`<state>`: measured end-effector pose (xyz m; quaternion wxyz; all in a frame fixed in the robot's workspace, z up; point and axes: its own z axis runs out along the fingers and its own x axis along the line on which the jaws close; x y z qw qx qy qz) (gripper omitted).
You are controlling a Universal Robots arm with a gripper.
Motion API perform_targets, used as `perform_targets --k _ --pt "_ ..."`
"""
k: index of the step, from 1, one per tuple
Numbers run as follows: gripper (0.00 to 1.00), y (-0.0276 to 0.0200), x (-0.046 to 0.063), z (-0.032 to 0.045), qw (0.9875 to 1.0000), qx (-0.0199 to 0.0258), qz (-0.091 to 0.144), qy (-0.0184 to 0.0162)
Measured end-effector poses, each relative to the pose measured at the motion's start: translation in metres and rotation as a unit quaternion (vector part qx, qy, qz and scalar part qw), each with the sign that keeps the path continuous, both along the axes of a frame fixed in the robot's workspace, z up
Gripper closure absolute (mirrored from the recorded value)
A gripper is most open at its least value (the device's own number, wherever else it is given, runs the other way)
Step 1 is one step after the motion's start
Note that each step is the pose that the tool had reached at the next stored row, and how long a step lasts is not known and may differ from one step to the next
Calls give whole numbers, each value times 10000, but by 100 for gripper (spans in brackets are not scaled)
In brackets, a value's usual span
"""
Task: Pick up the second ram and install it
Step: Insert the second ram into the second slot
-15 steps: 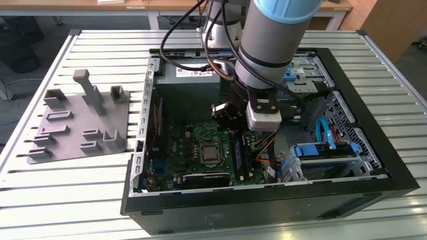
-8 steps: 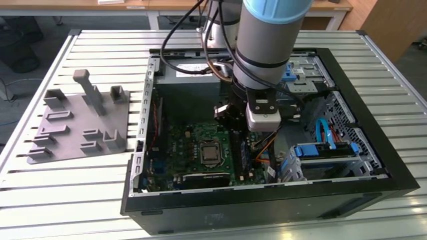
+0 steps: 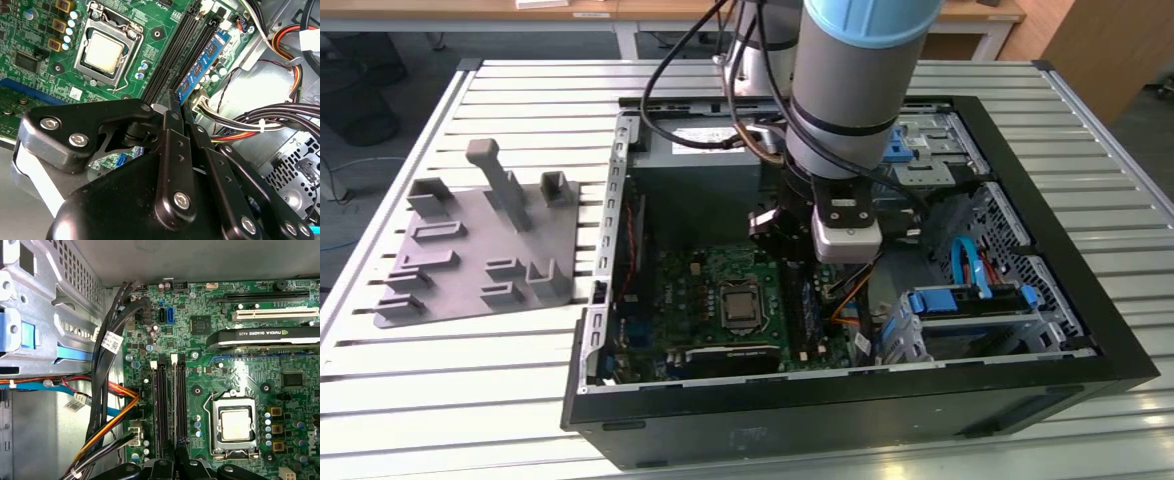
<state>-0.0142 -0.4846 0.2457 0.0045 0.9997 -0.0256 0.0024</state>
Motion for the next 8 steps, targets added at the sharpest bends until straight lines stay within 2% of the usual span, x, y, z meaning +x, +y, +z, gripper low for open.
perform_targets --k 3,6,8 --pt "86 -5 -24 -5 10000 -4 9 0" --pt "86 -11 -28 -47 10000 -9 18 0" --pt "86 -11 -28 -69 10000 -27 25 0"
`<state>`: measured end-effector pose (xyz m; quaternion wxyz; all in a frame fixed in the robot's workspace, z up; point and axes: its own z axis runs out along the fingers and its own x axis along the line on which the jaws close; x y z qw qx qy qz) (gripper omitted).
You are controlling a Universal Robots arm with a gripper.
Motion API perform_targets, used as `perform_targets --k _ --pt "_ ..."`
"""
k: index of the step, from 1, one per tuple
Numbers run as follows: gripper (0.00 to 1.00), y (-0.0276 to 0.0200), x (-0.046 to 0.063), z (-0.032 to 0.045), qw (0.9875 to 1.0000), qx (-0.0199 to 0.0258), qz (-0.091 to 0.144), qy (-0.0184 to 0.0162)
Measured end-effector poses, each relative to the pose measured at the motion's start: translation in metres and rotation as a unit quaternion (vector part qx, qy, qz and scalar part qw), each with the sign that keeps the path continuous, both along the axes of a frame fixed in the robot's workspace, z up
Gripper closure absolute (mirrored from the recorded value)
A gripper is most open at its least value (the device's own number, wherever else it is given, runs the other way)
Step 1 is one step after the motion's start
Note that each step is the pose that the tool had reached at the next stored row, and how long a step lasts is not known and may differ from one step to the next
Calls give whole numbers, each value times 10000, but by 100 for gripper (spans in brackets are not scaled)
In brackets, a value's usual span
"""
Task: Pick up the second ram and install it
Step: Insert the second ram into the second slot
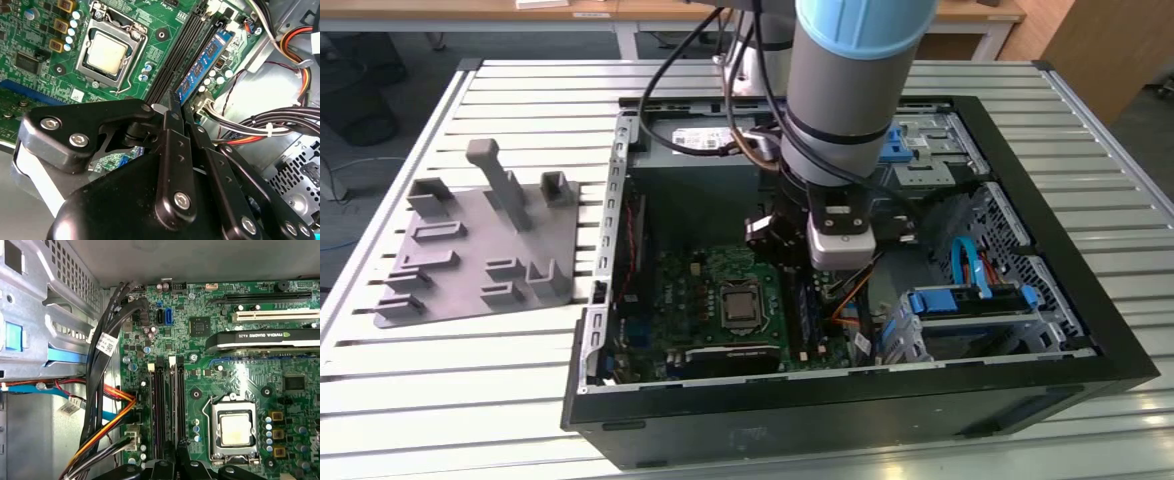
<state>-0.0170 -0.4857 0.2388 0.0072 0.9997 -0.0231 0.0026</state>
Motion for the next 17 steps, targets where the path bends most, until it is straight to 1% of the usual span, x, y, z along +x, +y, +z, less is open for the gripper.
perform_targets --k 3,7,17 --pt "86 -2 -10 -28 10000 -5 -1 0" --pt "86 -9 -20 -92 10000 -5 0 0" --pt "86 -10 -25 -113 10000 -7 -22 0"
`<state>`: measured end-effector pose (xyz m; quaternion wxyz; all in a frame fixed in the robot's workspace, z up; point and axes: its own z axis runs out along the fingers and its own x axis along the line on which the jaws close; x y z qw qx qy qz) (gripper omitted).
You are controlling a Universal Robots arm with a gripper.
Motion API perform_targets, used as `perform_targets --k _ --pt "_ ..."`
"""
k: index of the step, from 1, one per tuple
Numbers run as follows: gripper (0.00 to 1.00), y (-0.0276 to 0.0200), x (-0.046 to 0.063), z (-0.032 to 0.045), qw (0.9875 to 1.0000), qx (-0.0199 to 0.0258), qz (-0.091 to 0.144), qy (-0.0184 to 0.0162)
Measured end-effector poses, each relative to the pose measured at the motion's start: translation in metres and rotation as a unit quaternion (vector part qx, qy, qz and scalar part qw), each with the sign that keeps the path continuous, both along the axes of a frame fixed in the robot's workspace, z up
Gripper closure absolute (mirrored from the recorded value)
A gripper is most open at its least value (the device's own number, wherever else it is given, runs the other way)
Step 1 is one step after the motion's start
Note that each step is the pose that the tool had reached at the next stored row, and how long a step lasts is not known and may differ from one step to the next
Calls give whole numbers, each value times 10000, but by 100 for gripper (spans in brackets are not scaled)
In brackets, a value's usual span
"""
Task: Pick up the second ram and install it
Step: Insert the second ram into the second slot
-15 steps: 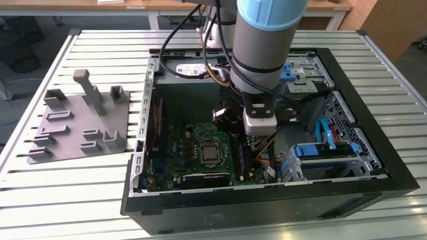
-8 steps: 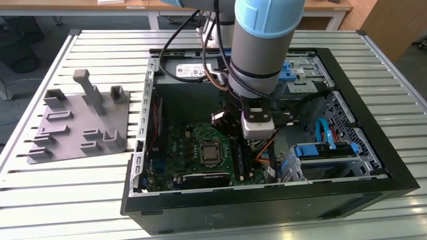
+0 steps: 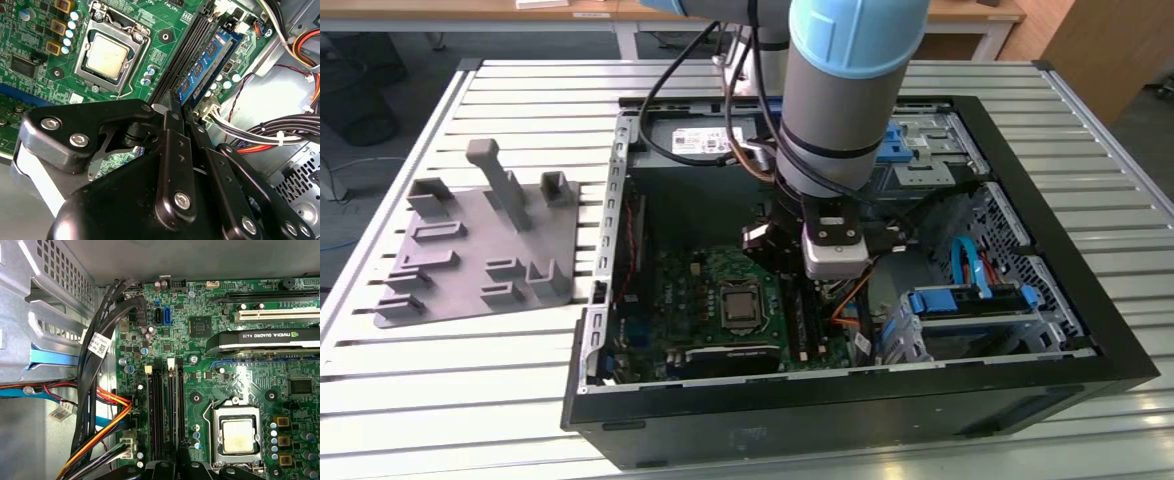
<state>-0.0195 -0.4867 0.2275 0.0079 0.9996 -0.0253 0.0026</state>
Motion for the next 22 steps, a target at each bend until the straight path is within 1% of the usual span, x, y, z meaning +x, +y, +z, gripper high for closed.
perform_targets --k 3,10,22 --pt "86 -2 0 -10 10000 -1 -55 1" --pt "86 -3 -9 -44 10000 0 -56 1" --pt "86 -2 -11 -82 10000 -1 -58 1"
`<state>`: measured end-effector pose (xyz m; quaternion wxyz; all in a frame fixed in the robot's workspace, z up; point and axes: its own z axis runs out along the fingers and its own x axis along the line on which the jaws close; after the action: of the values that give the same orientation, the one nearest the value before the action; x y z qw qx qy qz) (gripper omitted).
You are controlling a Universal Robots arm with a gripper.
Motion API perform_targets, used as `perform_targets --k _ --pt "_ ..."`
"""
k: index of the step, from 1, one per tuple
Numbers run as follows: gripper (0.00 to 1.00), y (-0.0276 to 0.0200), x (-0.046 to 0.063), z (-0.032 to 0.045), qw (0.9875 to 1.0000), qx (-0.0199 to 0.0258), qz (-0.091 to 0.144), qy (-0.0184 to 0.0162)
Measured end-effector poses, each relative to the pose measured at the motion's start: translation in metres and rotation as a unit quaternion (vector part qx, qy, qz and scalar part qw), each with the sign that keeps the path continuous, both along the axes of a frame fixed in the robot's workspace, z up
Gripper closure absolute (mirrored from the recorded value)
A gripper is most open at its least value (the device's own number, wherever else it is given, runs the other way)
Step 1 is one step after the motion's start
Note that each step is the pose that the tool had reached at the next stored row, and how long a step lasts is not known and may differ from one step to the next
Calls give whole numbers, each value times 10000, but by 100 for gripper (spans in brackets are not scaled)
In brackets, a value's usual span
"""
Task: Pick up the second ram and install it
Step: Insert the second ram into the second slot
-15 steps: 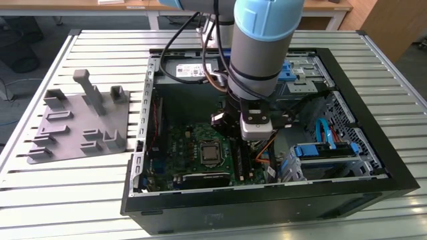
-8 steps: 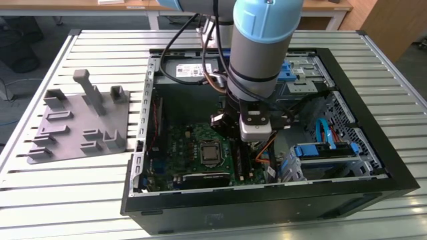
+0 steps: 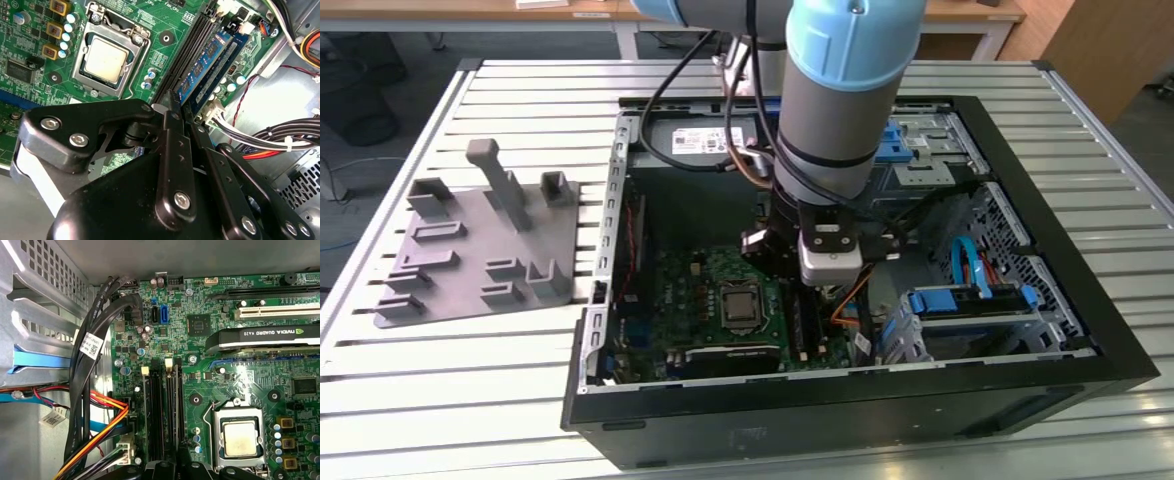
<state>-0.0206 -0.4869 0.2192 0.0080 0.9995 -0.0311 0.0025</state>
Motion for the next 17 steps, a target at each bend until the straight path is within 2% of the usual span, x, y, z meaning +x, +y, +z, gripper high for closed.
perform_targets --k 17 --pt "86 30 -7 -41 10000 1 0 0"
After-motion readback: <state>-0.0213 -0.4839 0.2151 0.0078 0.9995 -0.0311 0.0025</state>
